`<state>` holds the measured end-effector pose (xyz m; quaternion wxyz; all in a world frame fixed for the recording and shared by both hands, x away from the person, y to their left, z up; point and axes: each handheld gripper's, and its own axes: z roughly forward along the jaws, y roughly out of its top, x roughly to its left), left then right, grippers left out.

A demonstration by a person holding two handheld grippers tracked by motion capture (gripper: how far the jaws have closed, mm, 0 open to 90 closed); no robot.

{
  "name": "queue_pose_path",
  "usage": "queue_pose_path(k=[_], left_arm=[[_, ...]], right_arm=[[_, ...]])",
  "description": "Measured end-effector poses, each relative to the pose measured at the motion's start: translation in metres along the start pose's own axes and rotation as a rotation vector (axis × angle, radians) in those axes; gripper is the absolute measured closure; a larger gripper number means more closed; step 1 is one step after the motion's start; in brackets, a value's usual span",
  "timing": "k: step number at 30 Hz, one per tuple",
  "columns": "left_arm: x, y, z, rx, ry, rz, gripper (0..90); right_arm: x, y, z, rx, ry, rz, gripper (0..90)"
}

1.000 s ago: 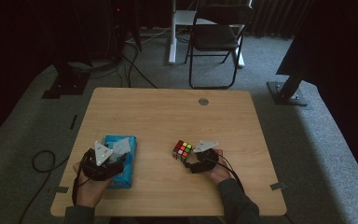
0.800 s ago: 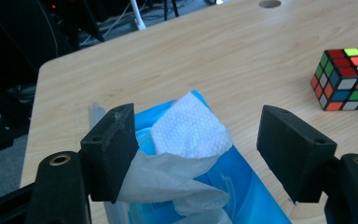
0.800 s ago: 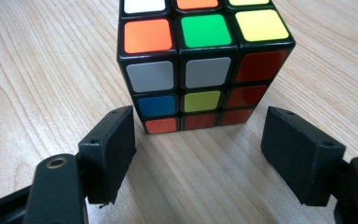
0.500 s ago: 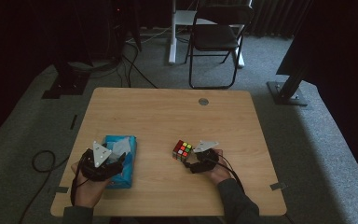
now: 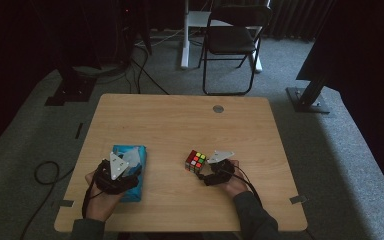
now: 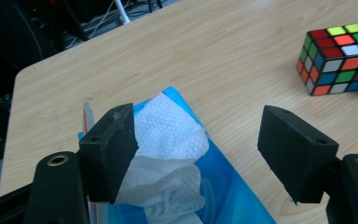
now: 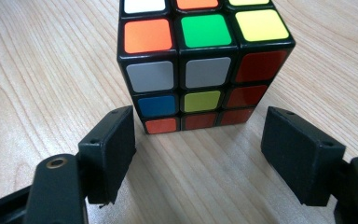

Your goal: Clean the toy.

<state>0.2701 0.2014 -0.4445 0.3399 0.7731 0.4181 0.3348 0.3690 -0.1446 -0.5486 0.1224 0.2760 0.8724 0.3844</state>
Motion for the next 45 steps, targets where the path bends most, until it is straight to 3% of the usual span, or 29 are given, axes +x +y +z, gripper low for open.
queue_pose_path(k=[2, 5, 8, 12, 14, 20, 23, 25, 28, 34, 38, 45], left_arm=[[-0.002, 0.001, 0.0, 0.005, -0.001, 0.007, 28.2], [-0.009, 0.004, -0.005, -0.033, -0.032, 0.037, 29.9], [-0.009, 0.006, 0.001, -0.006, -0.035, 0.031, 29.9], [-0.002, -0.002, 0.015, 0.077, 0.01, -0.006, 29.9], [-0.001, -0.005, 0.017, 0.096, 0.038, -0.002, 29.9], [0.0, -0.007, 0.021, 0.119, 0.126, 0.003, 32.0], [0.0, -0.008, 0.022, 0.13, 0.146, 0.019, 33.2], [0.0, -0.008, 0.02, 0.124, 0.13, 0.021, 35.0], [0.0, -0.007, 0.017, 0.104, 0.072, 0.03, 39.8], [-0.001, -0.008, 0.019, 0.128, 0.123, 0.049, 42.9], [0.0, -0.007, 0.018, 0.128, 0.114, 0.048, 51.0], [-0.005, -0.008, 0.019, 0.167, 0.107, 0.124, 67.6]], right_arm=[[0.0, 0.0, 0.0, 0.0, 0.0, 0.0, 25.7], [0.0, 0.0, 0.0, 0.0, 0.0, 0.0, 25.7], [0.0, 0.0, 0.0, 0.0, 0.0, 0.0, 25.8], [0.0, 0.0, 0.0, 0.0, 0.0, -0.001, 25.8], [0.0, 0.0, 0.0, 0.0, 0.0, -0.001, 25.8], [0.0, 0.0, 0.0, 0.0, 0.0, -0.001, 25.7], [0.0, 0.0, 0.0, -0.002, 0.0, -0.004, 25.8], [0.0, 0.0, 0.0, -0.001, -0.001, -0.003, 25.7], [0.0, 0.0, 0.0, 0.0, -0.001, 0.0, 25.8], [0.0, 0.0, 0.0, 0.0, -0.001, 0.0, 25.8], [0.0, 0.0, 0.0, 0.0, -0.001, 0.0, 25.8], [0.0, 0.0, 0.0, 0.0, -0.001, 0.0, 25.8]])
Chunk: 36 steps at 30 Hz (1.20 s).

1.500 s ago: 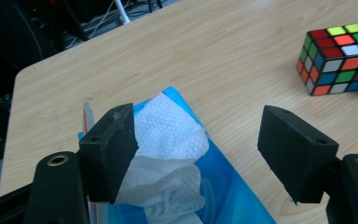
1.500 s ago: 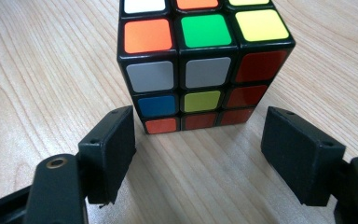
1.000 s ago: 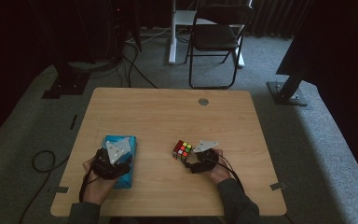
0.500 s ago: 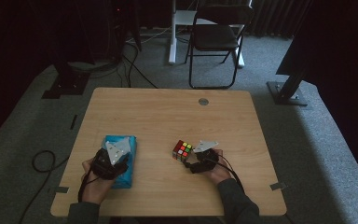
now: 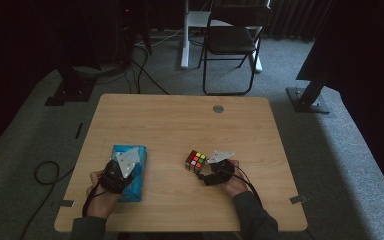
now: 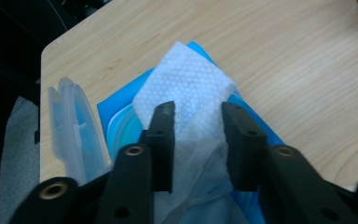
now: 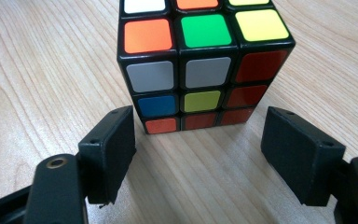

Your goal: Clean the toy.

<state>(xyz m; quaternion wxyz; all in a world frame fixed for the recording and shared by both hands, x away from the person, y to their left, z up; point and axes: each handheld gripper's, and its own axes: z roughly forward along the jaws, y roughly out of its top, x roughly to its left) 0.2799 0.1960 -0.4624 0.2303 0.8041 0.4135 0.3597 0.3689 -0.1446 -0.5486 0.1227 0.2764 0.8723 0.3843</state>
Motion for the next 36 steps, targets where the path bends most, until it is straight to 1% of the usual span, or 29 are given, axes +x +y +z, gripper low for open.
queue_pose_path(k=[2, 4, 5, 6, 8, 10, 14, 21, 26, 33, 36], left_arm=[[0.0, -0.001, 0.001, 0.011, -0.015, 0.001, 75.6], [-0.001, -0.001, 0.002, 0.015, -0.021, 0.0, 83.1], [0.0, -0.001, 0.002, 0.017, -0.029, -0.007, 85.8], [0.002, -0.002, 0.002, 0.015, -0.041, -0.024, 87.8], [0.007, -0.003, 0.002, 0.005, -0.065, -0.062, 88.7], [0.011, -0.003, 0.0, -0.011, -0.072, -0.085, 89.0], [0.017, -0.001, -0.006, -0.044, -0.091, -0.117, 89.1], [0.026, 0.002, -0.013, -0.078, -0.105, -0.156, 89.1], [0.036, 0.008, -0.02, -0.112, -0.117, -0.193, 89.2], [0.044, 0.013, -0.027, -0.152, -0.138, -0.226, 89.2], [0.046, 0.016, -0.03, -0.166, -0.146, -0.233, 89.2]], right_arm=[[0.0, 0.0, 0.0, 0.0, 0.0, 0.0, 25.8], [0.0, 0.0, 0.0, 0.0, 0.0, 0.0, 25.8], [0.0, 0.0, 0.0, 0.0, 0.0, -0.001, 25.8], [0.0, 0.0, 0.0, 0.0, 0.001, 0.0, 25.8], [0.0, 0.0, 0.0, -0.001, 0.0, -0.001, 25.8], [0.0, 0.0, 0.0, 0.0, 0.0, 0.0, 25.7], [0.0, 0.0, 0.0, 0.0, 0.0, 0.0, 25.8], [0.0, 0.0, 0.0, 0.0, 0.001, 0.0, 25.7], [0.0, 0.0, 0.0, -0.001, 0.001, 0.0, 25.7], [0.0, 0.0, 0.0, -0.001, 0.001, 0.001, 25.7], [0.0, 0.0, 0.0, -0.001, 0.001, 0.001, 25.7]])
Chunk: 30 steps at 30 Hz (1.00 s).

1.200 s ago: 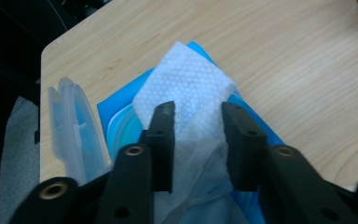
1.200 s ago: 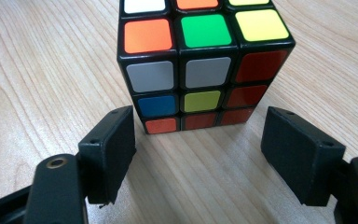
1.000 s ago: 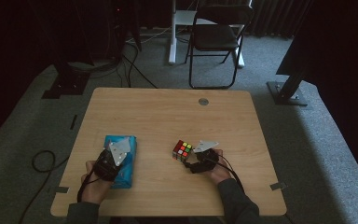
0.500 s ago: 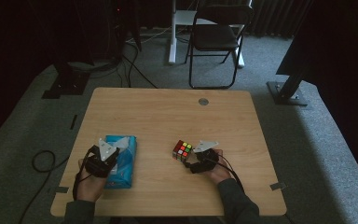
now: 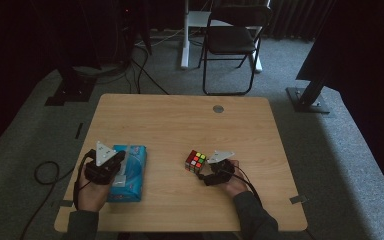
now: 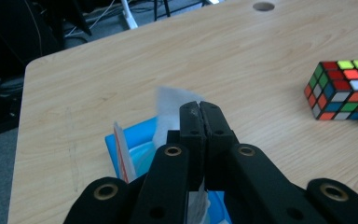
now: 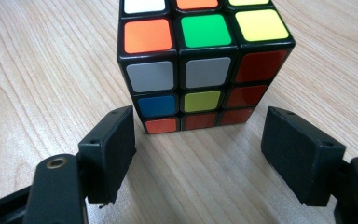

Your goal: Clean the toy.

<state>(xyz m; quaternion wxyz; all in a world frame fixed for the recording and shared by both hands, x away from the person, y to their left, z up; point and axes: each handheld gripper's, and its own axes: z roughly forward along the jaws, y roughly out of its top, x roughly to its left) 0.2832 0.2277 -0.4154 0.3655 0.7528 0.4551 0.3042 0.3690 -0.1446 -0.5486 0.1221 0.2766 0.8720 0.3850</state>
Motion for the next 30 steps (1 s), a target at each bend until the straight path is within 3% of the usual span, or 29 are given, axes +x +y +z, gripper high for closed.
queue_pose_path(k=[12, 30], left_arm=[[0.004, 0.028, -0.013, -0.091, -0.026, 0.003, 89.3], [-0.008, 0.046, -0.006, -0.119, -0.074, 0.029, 89.2]], right_arm=[[0.0, 0.0, 0.0, 0.0, 0.0, -0.001, 25.7], [0.0, 0.0, 0.0, -0.001, 0.004, 0.001, 25.1]])
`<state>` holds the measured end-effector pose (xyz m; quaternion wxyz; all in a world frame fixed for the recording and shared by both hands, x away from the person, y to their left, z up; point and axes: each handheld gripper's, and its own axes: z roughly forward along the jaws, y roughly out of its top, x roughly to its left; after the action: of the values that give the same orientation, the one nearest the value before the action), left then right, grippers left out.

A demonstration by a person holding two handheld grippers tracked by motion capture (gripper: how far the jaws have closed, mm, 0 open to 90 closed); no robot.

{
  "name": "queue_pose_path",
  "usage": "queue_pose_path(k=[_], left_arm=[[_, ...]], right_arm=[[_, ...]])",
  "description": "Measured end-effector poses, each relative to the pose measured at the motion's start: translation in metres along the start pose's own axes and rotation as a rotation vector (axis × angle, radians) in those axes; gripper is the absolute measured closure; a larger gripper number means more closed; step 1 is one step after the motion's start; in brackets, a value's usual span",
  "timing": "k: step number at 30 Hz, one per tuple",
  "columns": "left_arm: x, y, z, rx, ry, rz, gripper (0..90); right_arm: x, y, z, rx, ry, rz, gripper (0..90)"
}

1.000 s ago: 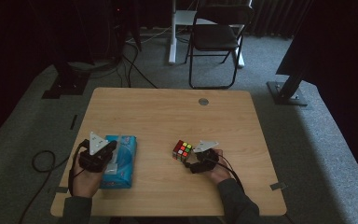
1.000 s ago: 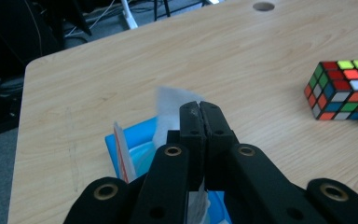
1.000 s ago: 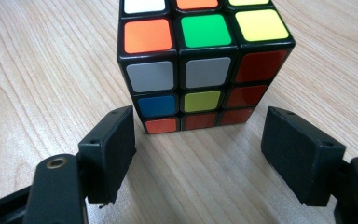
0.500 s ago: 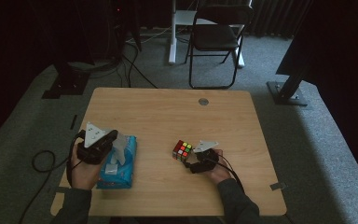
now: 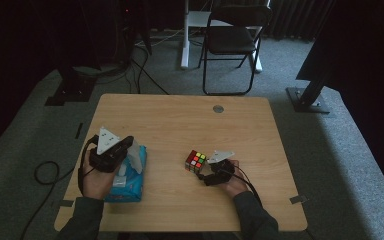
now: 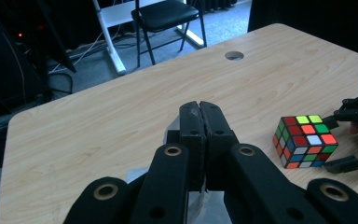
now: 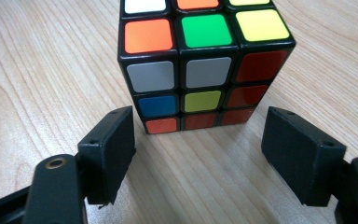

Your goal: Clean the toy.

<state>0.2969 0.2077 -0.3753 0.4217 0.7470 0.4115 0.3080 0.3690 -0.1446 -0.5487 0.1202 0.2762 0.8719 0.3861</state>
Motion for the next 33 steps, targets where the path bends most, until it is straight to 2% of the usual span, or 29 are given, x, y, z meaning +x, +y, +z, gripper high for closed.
queue_pose_path(k=[5, 9, 17, 26, 30, 33], left_arm=[[-0.003, 0.004, 0.005, -0.009, -0.018, -0.001, 89.2], [-0.004, 0.007, 0.007, -0.012, -0.029, 0.0, 89.2], [-0.009, 0.011, 0.013, -0.017, -0.054, 0.005, 89.2], [-0.016, 0.015, 0.02, -0.02, -0.08, 0.021, 89.2], [-0.019, 0.018, 0.023, -0.022, -0.091, 0.026, 89.2], [-0.021, 0.019, 0.026, -0.022, -0.102, 0.03, 89.1]], right_arm=[[0.0, 0.0, 0.0, 0.0, 0.002, -0.005, 24.3], [-0.004, 0.0, -0.001, -0.008, 0.028, 0.043, 21.8], [0.0, 0.001, 0.0, -0.008, -0.005, 0.011, 20.7], [0.004, 0.005, 0.003, -0.023, -0.023, 0.009, 20.4], [0.003, 0.006, 0.003, -0.034, -0.015, 0.019, 20.6], [0.002, 0.007, 0.003, -0.051, -0.011, 0.027, 25.0]])
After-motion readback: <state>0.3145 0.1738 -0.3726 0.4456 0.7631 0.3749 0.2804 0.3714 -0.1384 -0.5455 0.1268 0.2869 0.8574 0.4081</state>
